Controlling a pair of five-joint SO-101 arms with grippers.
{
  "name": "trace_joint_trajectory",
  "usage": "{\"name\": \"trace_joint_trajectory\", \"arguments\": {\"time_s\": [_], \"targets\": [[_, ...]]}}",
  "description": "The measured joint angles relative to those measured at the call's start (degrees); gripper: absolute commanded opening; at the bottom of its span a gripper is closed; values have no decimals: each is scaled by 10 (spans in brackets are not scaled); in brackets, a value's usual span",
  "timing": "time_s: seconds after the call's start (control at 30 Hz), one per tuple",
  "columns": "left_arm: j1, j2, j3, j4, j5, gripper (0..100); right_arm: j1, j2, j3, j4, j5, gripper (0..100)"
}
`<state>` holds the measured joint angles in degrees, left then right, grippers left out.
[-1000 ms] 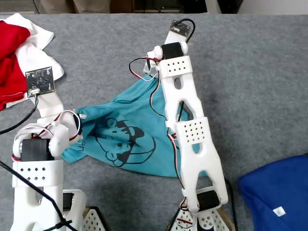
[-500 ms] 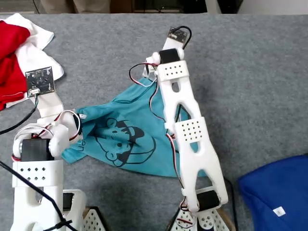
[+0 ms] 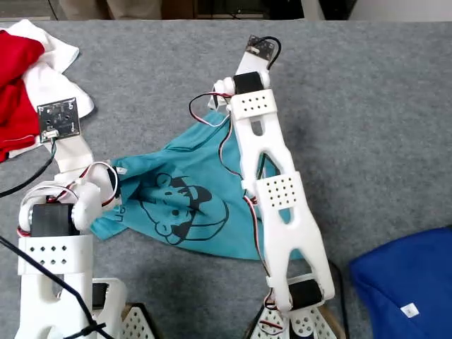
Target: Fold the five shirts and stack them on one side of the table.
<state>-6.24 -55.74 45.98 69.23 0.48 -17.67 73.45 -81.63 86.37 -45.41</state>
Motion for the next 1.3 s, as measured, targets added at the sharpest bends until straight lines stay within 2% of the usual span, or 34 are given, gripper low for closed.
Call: {"name": "trace_joint_trajectory", "arguments": {"time_s": [0.43,0.63,1.17,1.3], "targets": [[0,0,0,0,0,19,0,29,-9,-7,-7,135],[0,0,0,0,0,19,3,30,-9,-6,-17,4],[0,0,0,0,0,19,1,25,-47,7,-17,7],[0,0,0,0,0,19,3,16,-76,17,8,10]]}}
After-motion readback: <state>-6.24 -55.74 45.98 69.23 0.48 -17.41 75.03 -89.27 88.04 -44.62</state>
